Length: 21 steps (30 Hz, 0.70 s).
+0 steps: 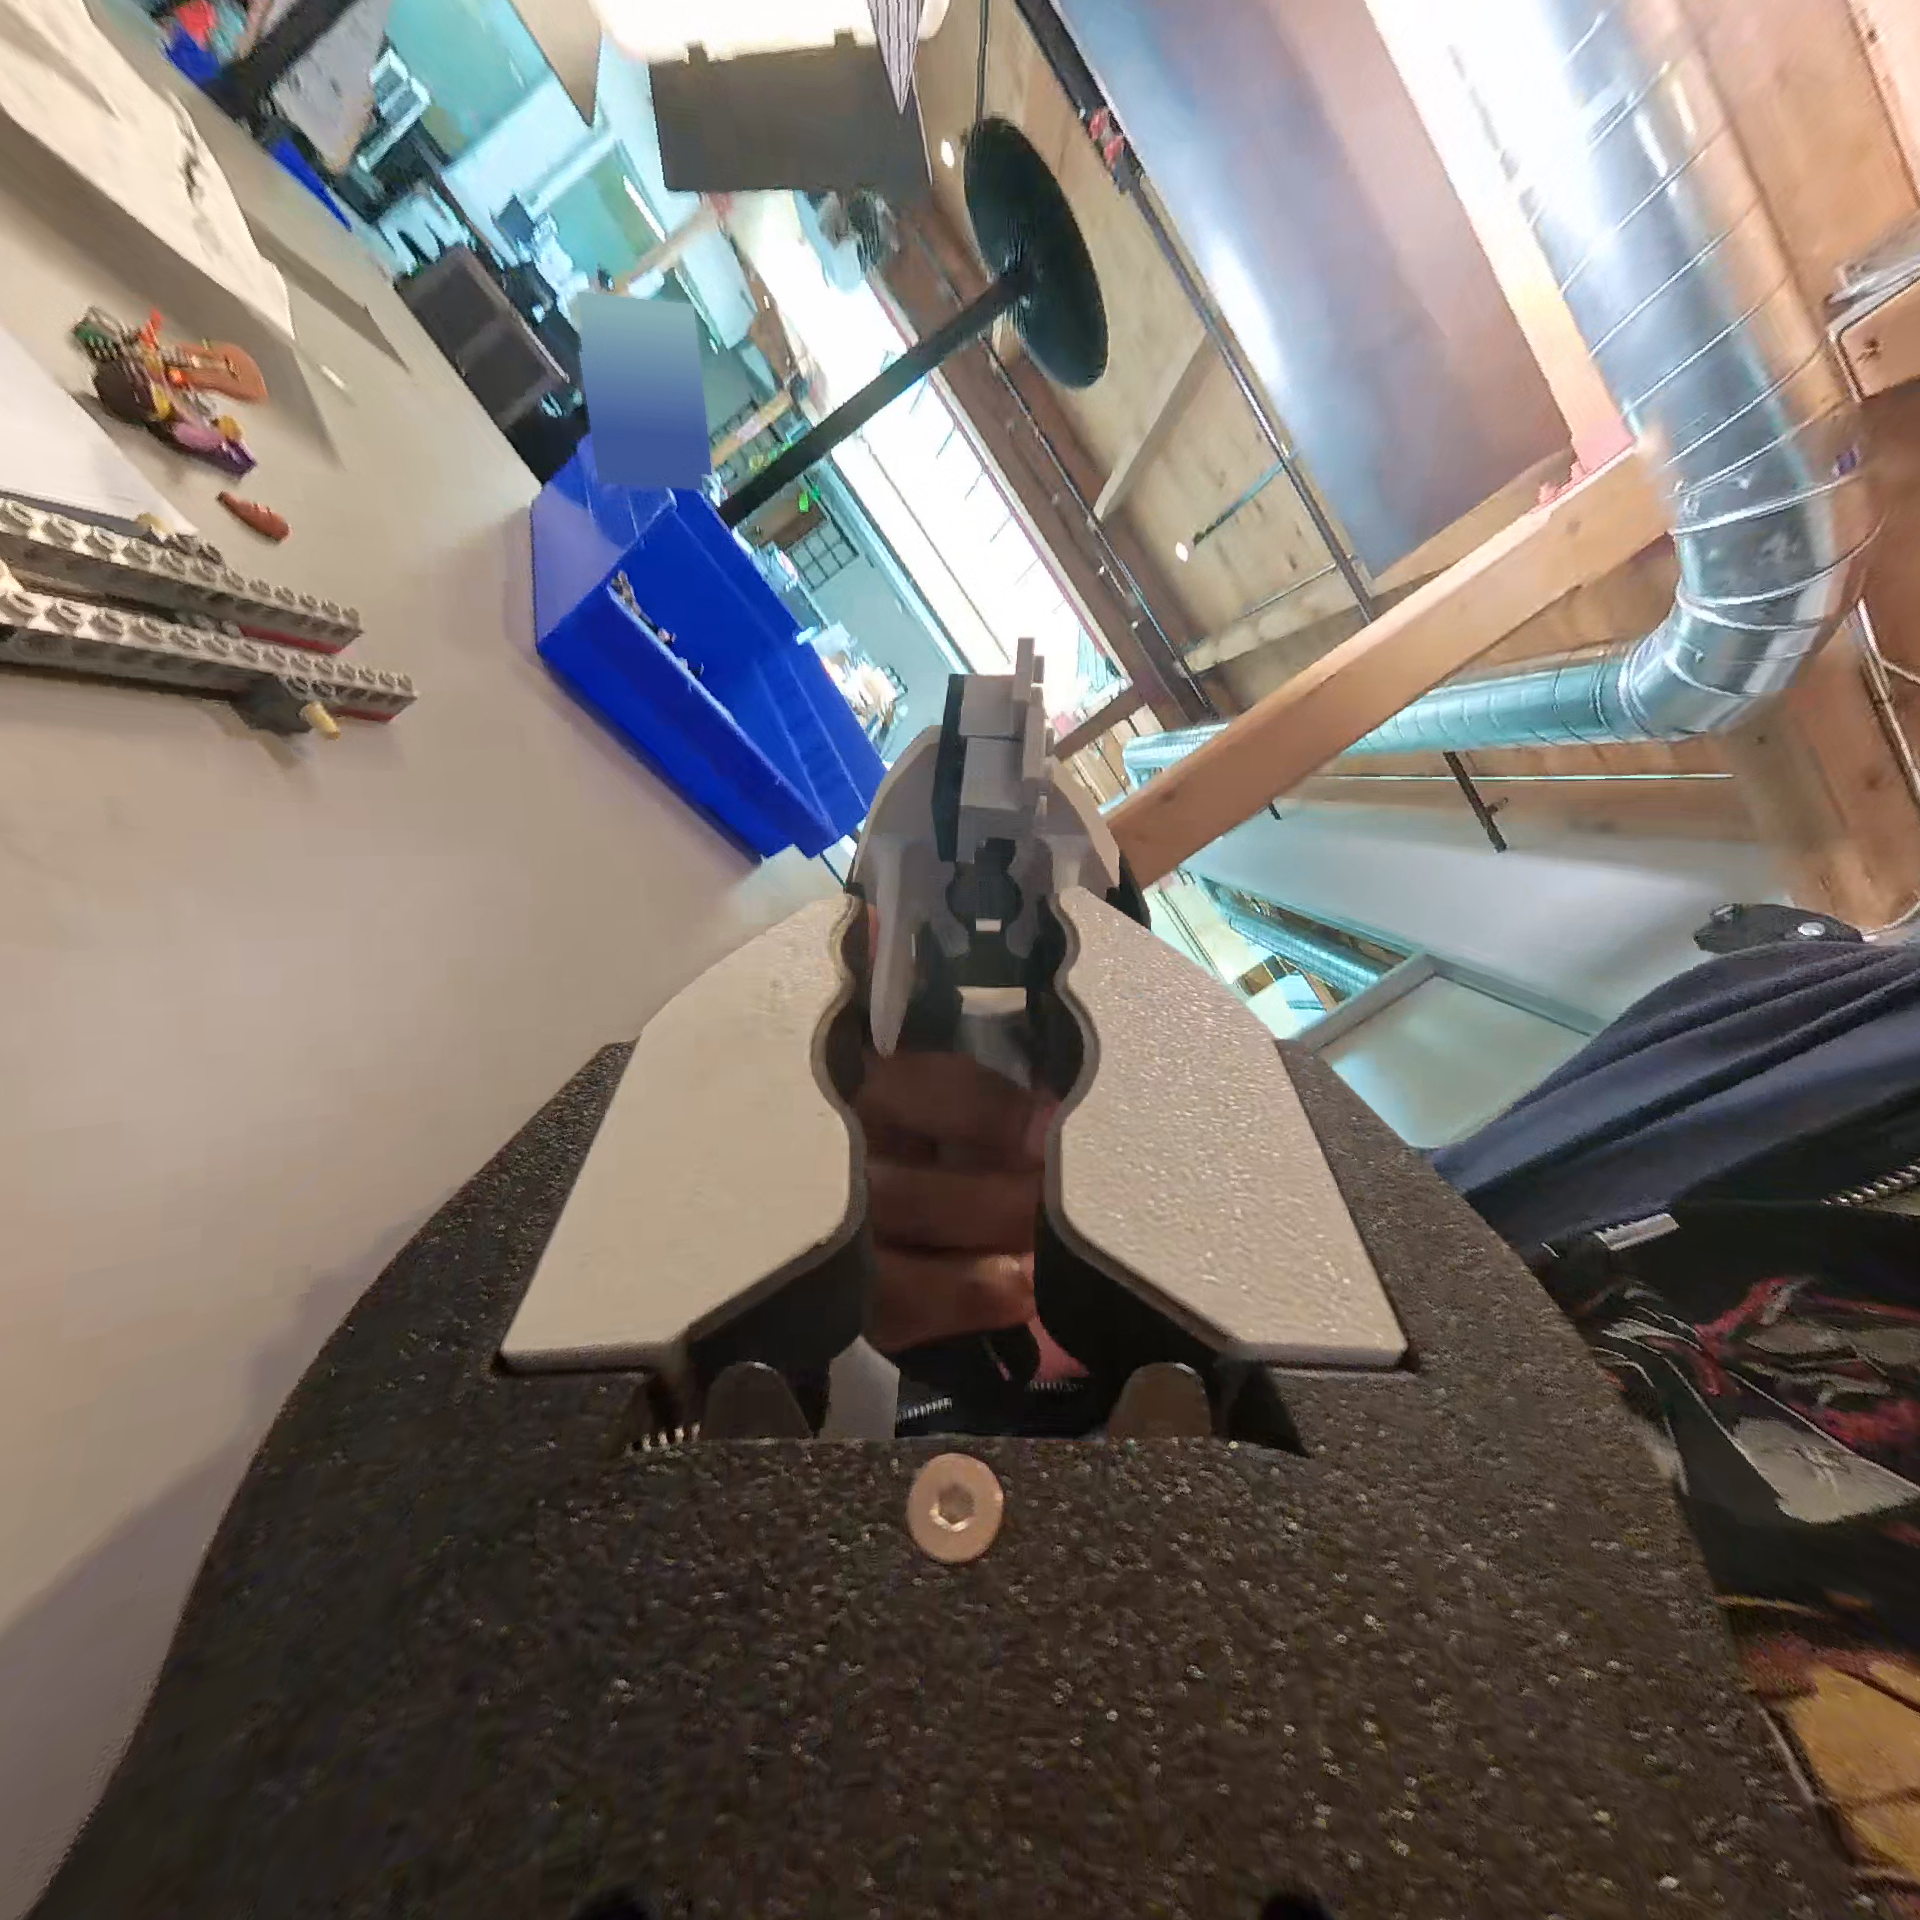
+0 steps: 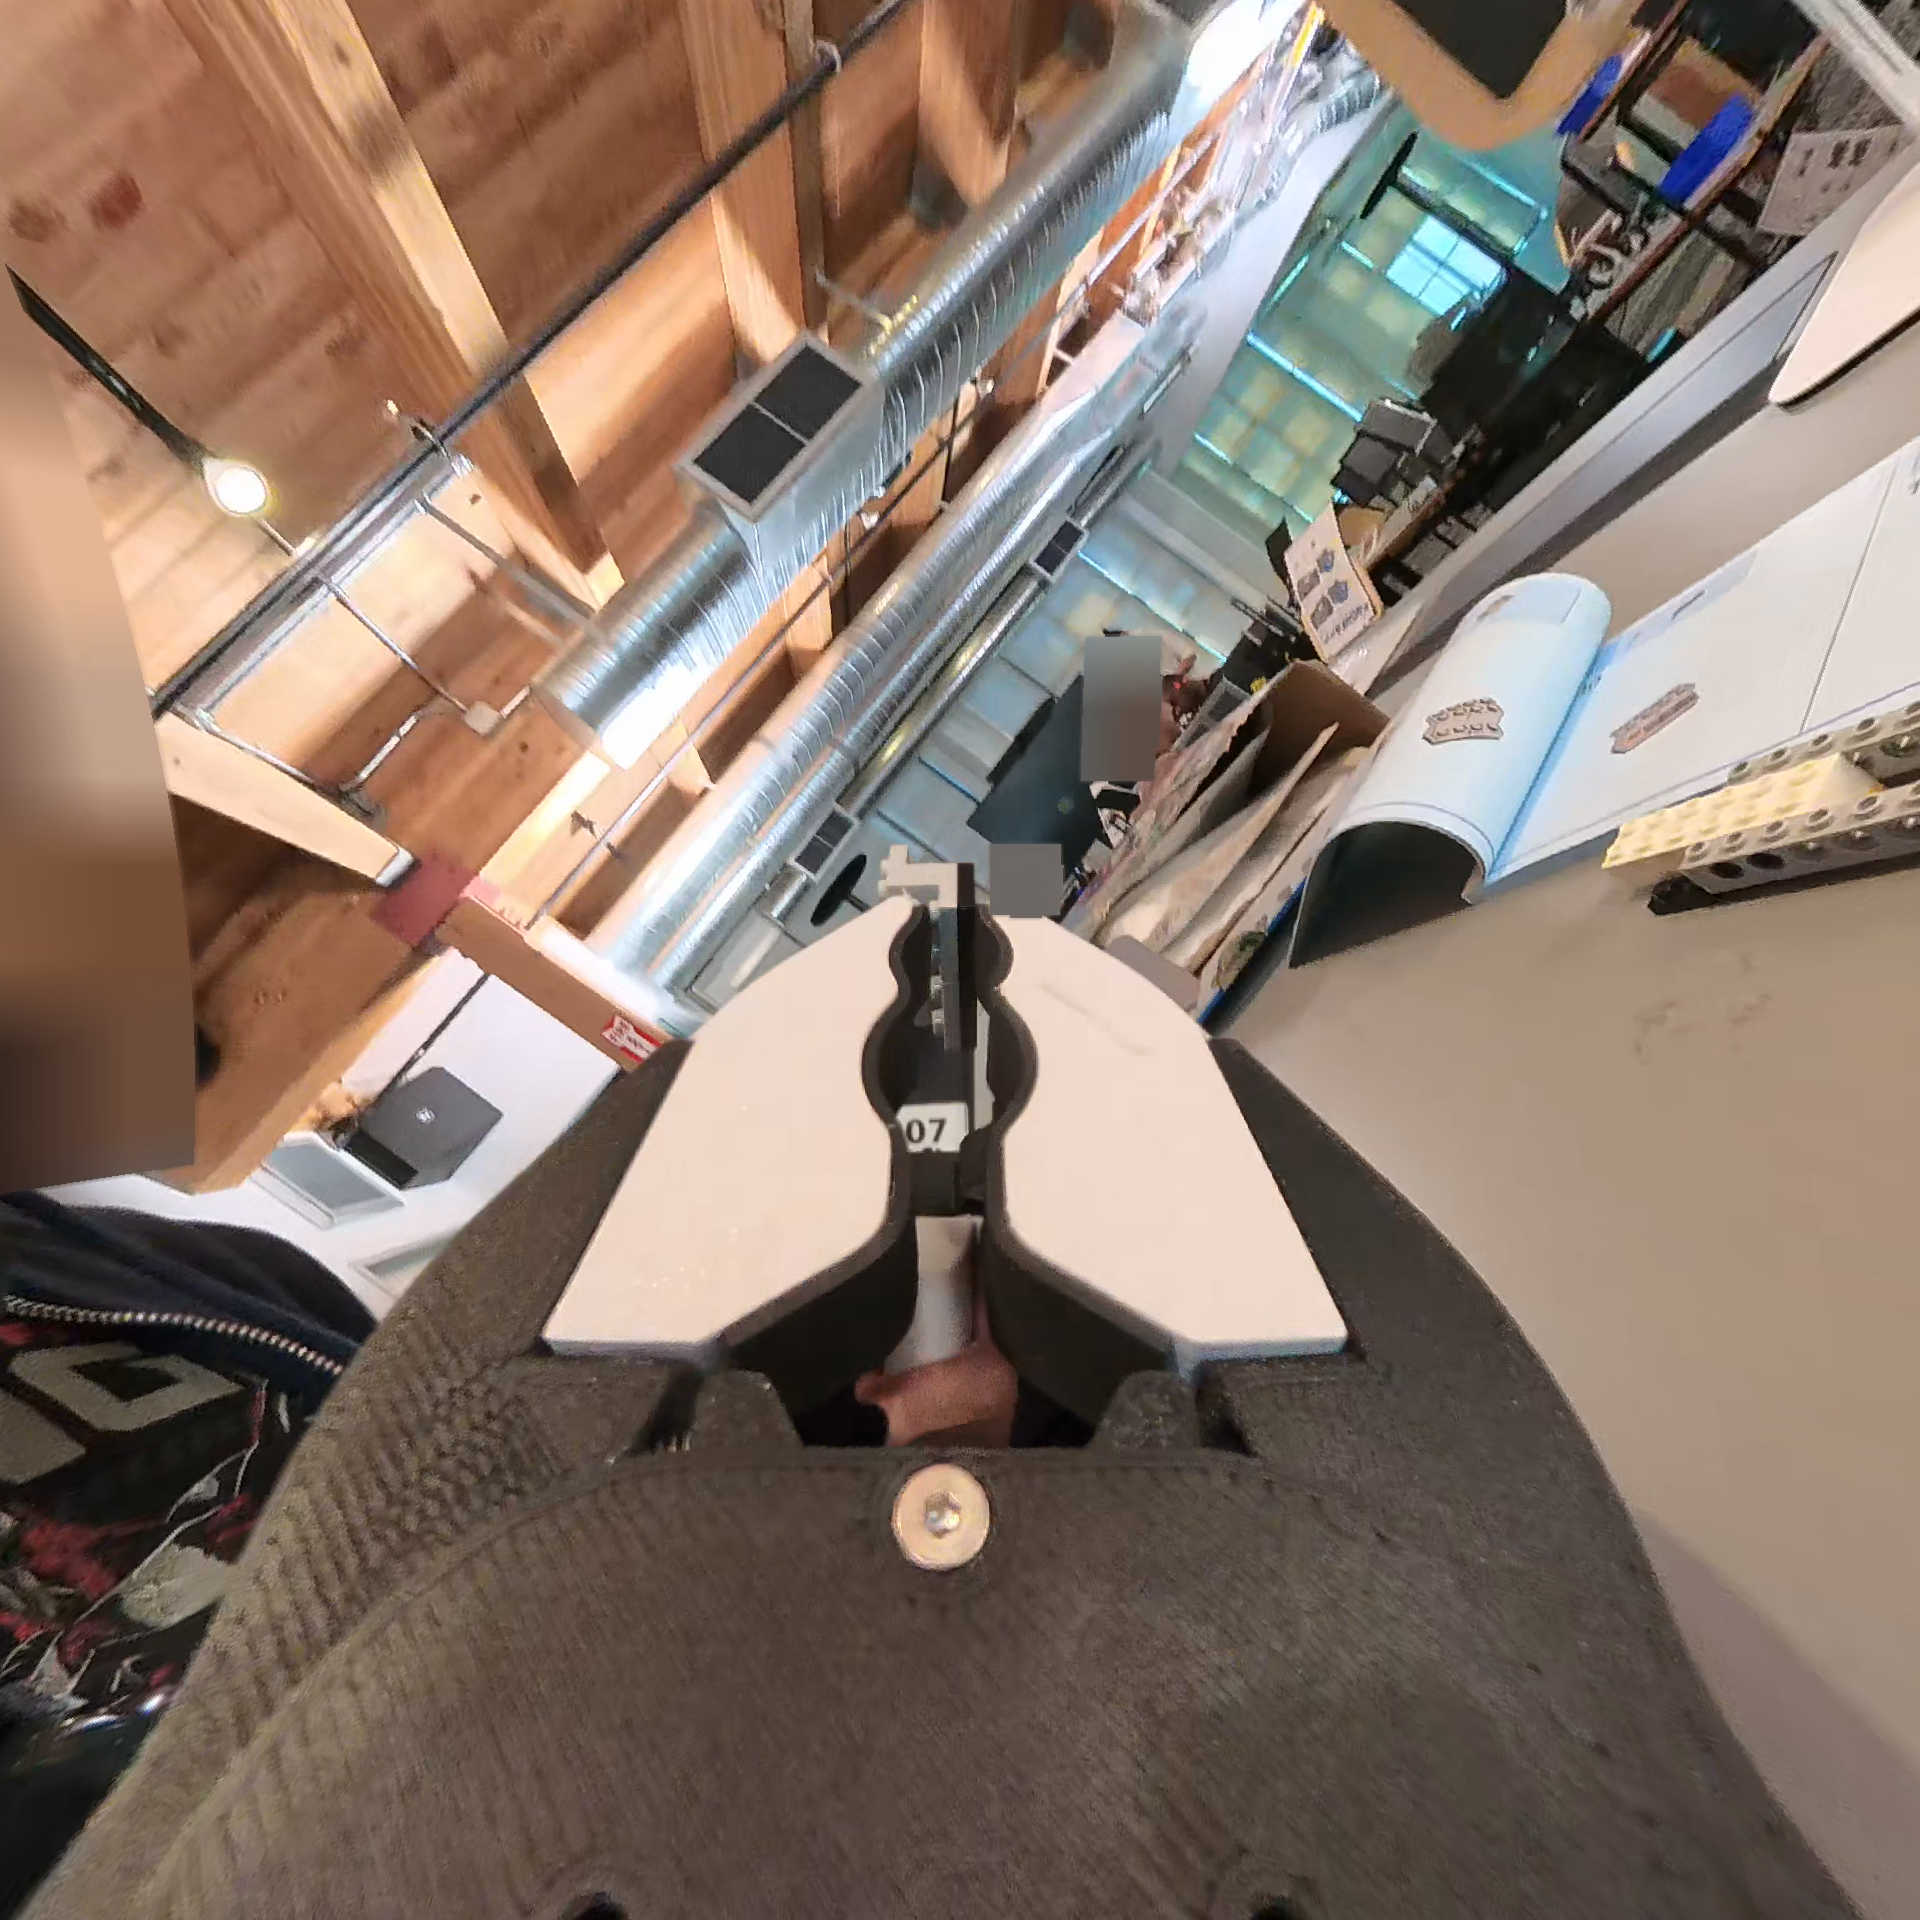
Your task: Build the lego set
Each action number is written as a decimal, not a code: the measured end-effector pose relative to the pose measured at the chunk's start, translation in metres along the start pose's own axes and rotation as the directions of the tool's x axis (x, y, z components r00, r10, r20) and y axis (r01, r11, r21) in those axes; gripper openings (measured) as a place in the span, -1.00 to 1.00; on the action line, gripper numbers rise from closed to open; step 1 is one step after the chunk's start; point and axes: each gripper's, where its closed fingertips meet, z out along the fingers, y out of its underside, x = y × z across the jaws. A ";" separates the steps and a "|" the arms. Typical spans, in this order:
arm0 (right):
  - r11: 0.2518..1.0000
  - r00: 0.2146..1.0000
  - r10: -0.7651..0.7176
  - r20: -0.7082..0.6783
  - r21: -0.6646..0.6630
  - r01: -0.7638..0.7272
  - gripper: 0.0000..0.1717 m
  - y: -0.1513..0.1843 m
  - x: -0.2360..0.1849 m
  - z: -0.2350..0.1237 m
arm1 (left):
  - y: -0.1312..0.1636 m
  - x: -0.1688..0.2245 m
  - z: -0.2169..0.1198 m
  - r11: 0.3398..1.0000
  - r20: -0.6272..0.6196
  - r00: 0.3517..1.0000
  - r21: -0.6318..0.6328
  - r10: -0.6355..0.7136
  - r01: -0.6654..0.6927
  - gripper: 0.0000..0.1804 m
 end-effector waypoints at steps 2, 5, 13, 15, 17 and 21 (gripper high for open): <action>1.000 1.000 0.004 0.008 0.020 -0.004 -0.91 -0.001 -0.001 0.002 | -0.002 0.002 0.005 0.999 -0.003 0.999 0.025 0.037 -0.037 -0.68; 0.999 1.000 0.010 0.020 0.032 -0.011 -0.91 0.000 -0.003 0.002 | -0.007 0.003 0.010 0.995 -0.006 0.998 0.071 0.065 -0.065 -0.78; 0.999 0.999 0.034 0.019 0.026 -0.034 -0.92 0.005 0.001 -0.001 | -0.015 0.002 0.009 0.982 -0.089 0.996 0.184 -0.015 0.032 -0.90; 0.999 0.999 0.036 0.023 0.029 -0.036 -0.91 0.005 0.000 -0.002 | -0.014 0.003 0.010 0.981 -0.104 0.994 0.190 -0.027 0.046 -0.90; 0.999 0.999 0.033 0.034 0.036 -0.034 -0.91 0.004 -0.002 -0.003 | -0.013 0.005 0.011 0.979 -0.127 0.991 0.197 -0.034 0.059 -0.90; 0.999 0.998 0.024 0.060 0.041 -0.027 -0.91 0.004 -0.006 -0.003 | -0.015 0.009 0.010 0.969 -0.133 0.991 0.248 0.015 0.018 -0.90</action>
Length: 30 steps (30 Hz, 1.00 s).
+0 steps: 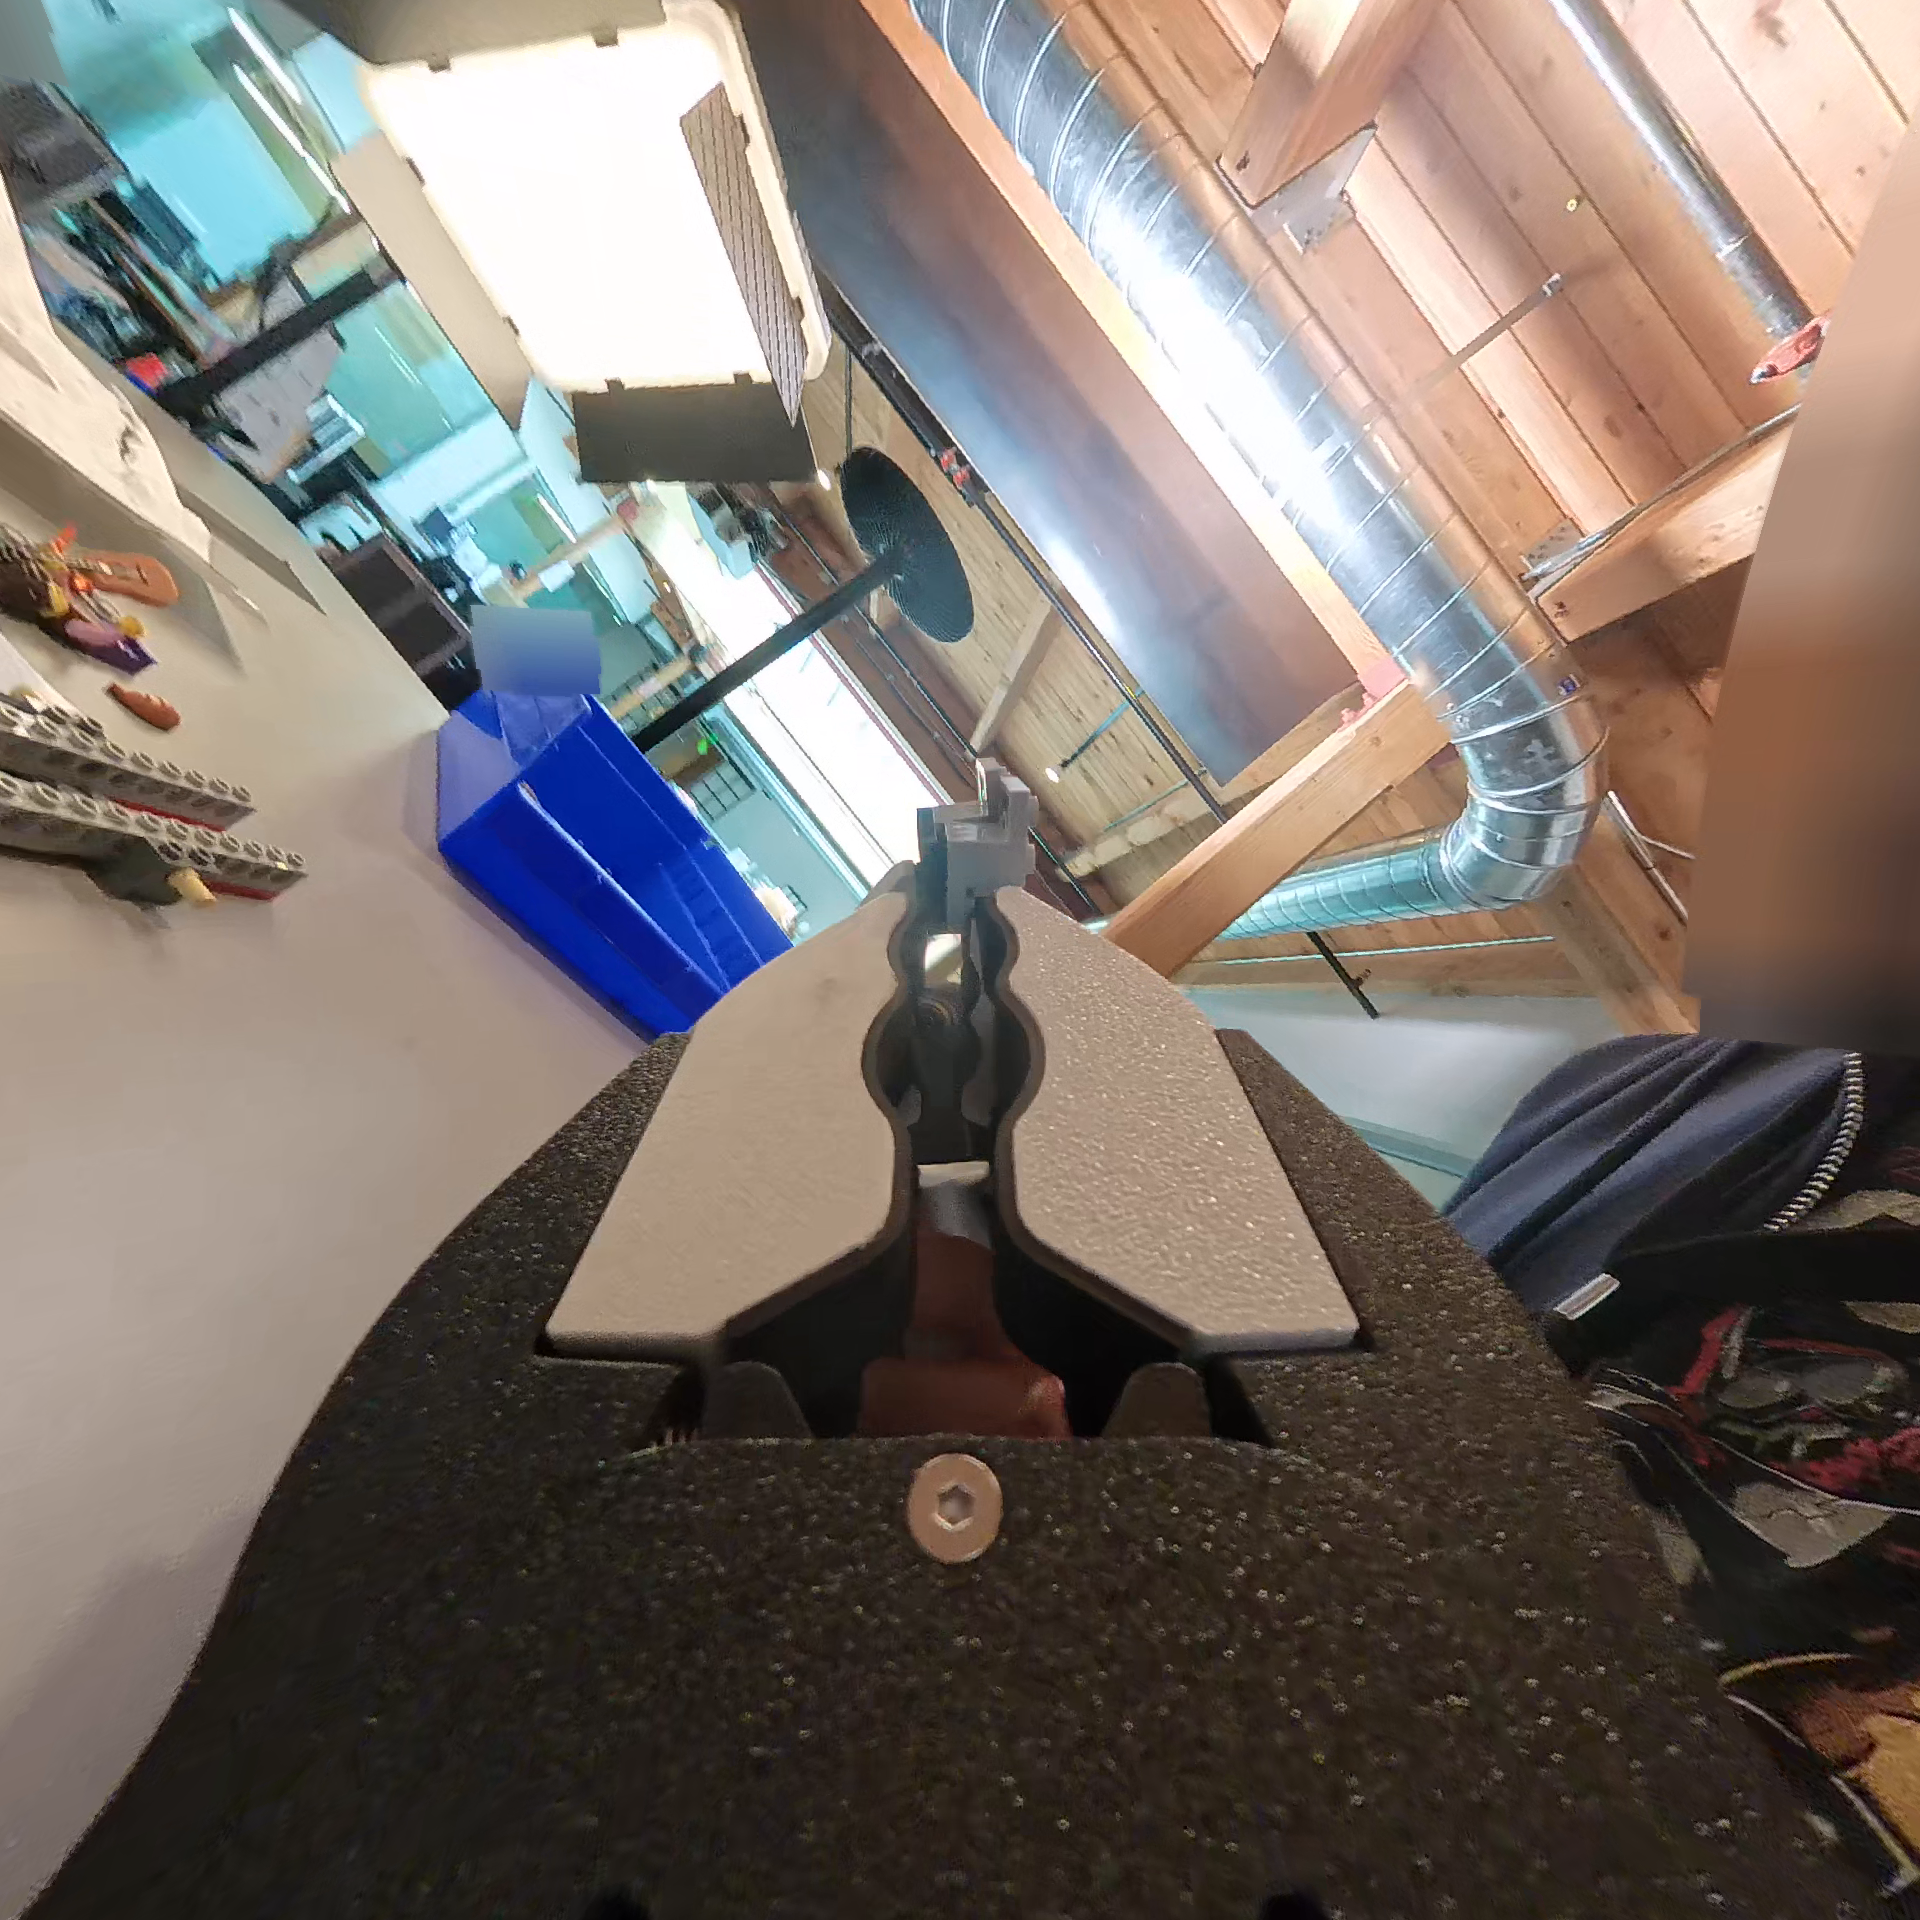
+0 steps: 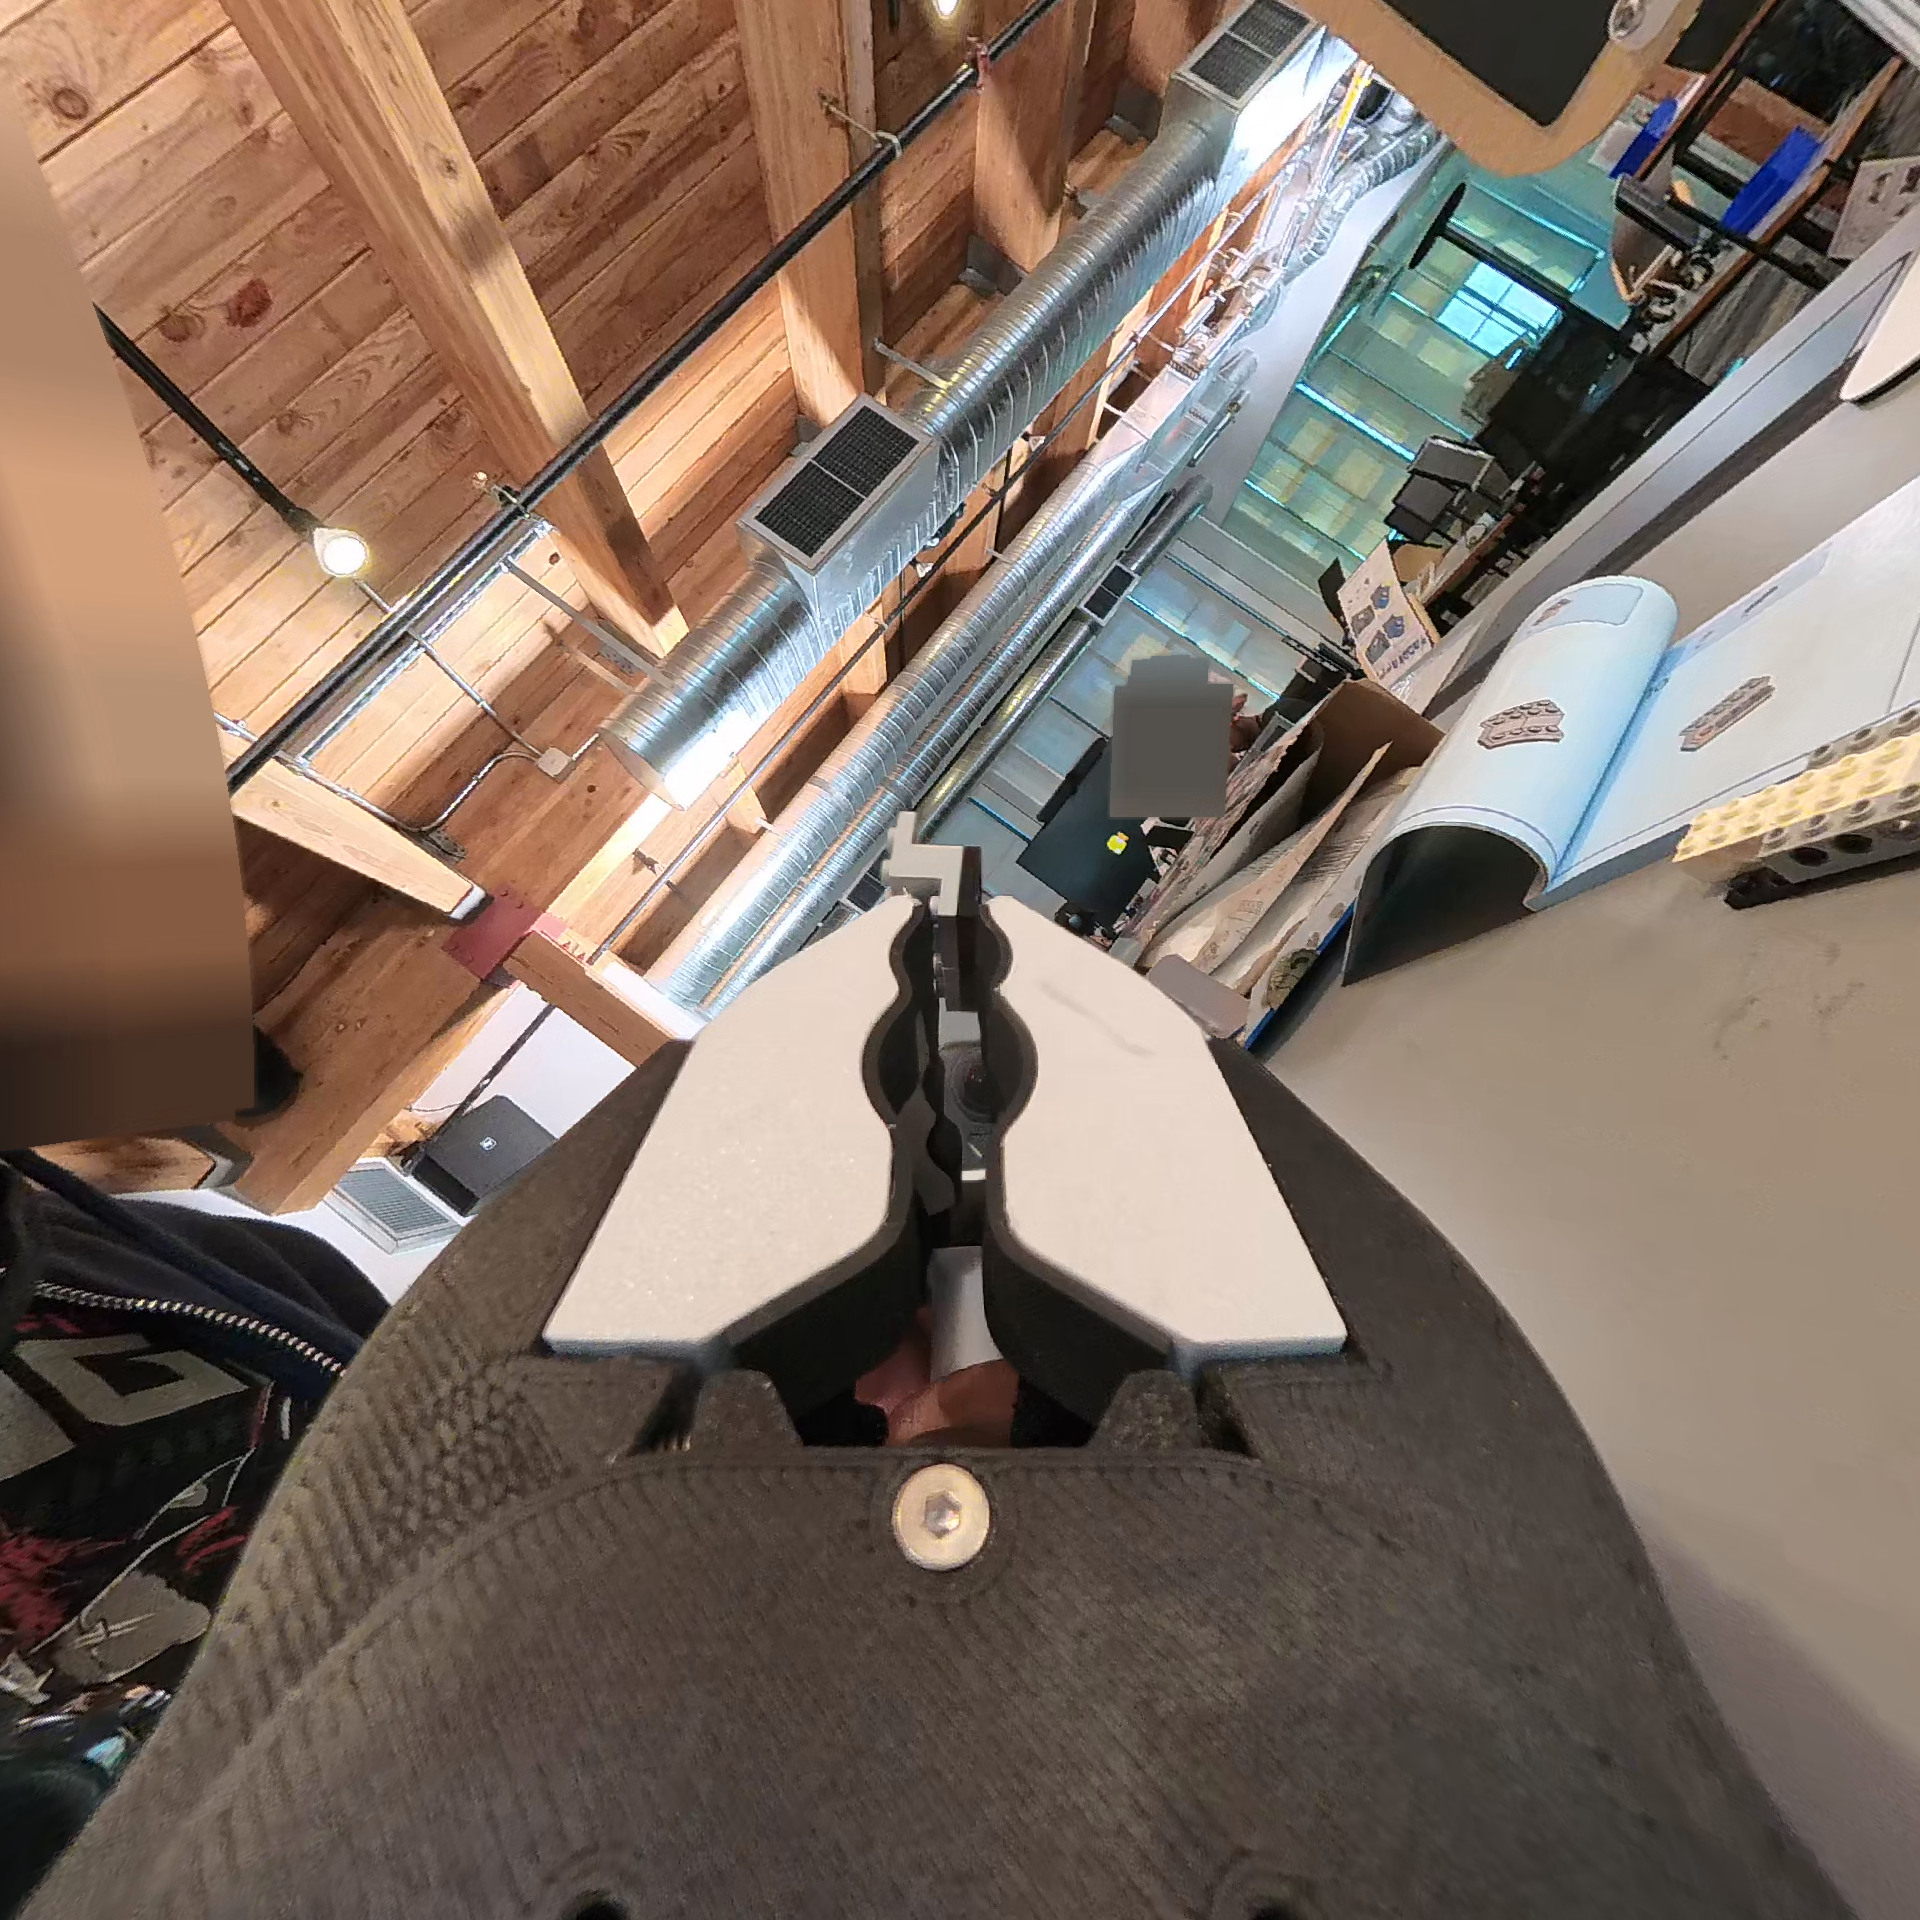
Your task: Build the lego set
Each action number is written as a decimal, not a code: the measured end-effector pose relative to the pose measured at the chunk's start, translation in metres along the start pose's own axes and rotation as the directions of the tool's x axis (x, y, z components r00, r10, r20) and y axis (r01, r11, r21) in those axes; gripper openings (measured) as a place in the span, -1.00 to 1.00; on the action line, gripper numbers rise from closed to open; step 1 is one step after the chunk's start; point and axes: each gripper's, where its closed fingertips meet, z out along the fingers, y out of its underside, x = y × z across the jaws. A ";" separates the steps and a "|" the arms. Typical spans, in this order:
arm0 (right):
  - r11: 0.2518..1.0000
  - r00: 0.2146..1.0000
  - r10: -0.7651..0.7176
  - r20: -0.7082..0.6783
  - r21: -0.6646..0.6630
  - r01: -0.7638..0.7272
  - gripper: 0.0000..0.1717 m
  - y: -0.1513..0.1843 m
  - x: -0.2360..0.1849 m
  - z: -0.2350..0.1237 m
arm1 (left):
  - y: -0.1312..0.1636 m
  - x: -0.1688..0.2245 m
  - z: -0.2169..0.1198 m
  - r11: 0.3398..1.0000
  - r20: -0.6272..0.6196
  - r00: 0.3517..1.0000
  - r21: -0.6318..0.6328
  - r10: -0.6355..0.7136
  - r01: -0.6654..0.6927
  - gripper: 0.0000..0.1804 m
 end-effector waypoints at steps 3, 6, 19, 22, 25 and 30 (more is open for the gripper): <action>1.000 1.000 -0.009 0.017 0.007 0.009 -0.91 0.000 -0.004 0.000 | 0.001 0.003 0.001 0.999 0.007 0.999 0.037 0.040 -0.040 -0.91; 0.999 0.999 -0.031 0.019 -0.010 0.031 -0.91 0.002 -0.006 0.000 | -0.002 0.005 0.001 0.997 0.002 0.999 0.073 0.035 -0.035 -0.91; 0.987 0.992 -0.106 0.068 -0.115 0.113 -0.91 0.012 -0.017 0.004 | -0.007 0.014 -0.007 0.994 -0.037 0.997 0.079 0.074 -0.071 -0.92; 0.971 0.987 -0.122 0.106 -0.191 0.141 -0.86 0.017 -0.021 0.002 | -0.008 0.019 -0.009 0.991 -0.053 0.992 0.065 0.118 -0.114 -0.92; 0.938 0.979 -0.157 0.128 -0.291 0.188 -0.56 0.022 -0.023 0.001 | -0.011 0.025 -0.011 0.975 -0.050 0.974 0.044 0.220 -0.218 -0.92; 0.845 0.940 -0.253 0.229 -0.421 0.330 -0.51 0.031 -0.042 0.001 | 0.000 0.038 -0.011 0.839 -0.069 0.844 -0.090 0.532 -0.536 -0.91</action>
